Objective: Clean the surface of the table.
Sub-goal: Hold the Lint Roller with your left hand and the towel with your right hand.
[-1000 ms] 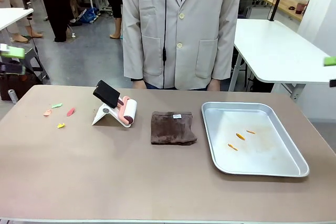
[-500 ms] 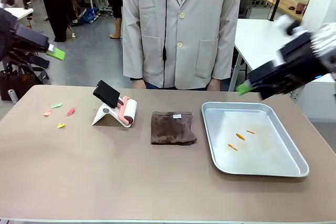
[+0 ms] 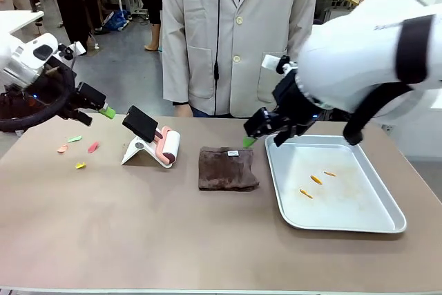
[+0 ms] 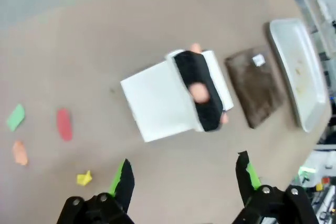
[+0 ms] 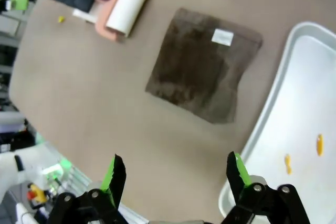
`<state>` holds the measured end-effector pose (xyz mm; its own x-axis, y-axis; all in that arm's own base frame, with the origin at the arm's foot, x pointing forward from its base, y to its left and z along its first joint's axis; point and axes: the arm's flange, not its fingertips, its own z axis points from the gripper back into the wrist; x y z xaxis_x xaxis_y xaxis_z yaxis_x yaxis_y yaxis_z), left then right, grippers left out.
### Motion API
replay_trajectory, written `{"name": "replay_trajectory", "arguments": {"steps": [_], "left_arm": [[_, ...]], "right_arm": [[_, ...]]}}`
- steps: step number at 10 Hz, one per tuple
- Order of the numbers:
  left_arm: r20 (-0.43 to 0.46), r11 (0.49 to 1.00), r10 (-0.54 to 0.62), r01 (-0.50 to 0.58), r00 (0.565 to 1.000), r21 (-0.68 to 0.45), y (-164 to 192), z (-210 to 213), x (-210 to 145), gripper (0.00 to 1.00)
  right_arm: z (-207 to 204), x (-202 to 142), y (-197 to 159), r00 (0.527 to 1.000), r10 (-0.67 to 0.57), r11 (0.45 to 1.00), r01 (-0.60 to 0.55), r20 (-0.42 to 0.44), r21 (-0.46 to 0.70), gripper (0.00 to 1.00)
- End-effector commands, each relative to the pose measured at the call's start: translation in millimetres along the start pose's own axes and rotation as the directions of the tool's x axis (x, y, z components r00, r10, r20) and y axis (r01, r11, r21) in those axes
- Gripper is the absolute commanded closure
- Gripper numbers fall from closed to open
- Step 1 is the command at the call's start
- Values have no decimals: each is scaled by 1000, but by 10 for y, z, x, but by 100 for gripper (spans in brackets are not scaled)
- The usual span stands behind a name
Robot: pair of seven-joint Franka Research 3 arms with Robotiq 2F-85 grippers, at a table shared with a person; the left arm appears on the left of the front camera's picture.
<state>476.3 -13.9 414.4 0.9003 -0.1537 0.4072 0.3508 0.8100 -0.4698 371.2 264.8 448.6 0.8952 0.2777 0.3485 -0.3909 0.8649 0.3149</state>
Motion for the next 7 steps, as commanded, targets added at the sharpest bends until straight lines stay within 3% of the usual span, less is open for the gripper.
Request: {"name": "replay_trajectory", "arguments": {"steps": [1,3,4,7], "left_arm": [[6,999,44,-44,999,5,-2,116,208,0],[33,997,54,-52,998,-54,-358,608,326,0],[51,995,63,-59,997,-83,-314,620,345,0],[24,993,68,-65,997,-100,-197,583,371,0]], "right_arm": [[-257,258,112,998,-64,998,64,23,1,0],[-639,323,98,995,-81,995,78,-53,-66,0],[-810,338,75,994,-94,990,87,-63,-111,0],[-1062,410,47,992,-97,992,90,-77,-89,0]]}}
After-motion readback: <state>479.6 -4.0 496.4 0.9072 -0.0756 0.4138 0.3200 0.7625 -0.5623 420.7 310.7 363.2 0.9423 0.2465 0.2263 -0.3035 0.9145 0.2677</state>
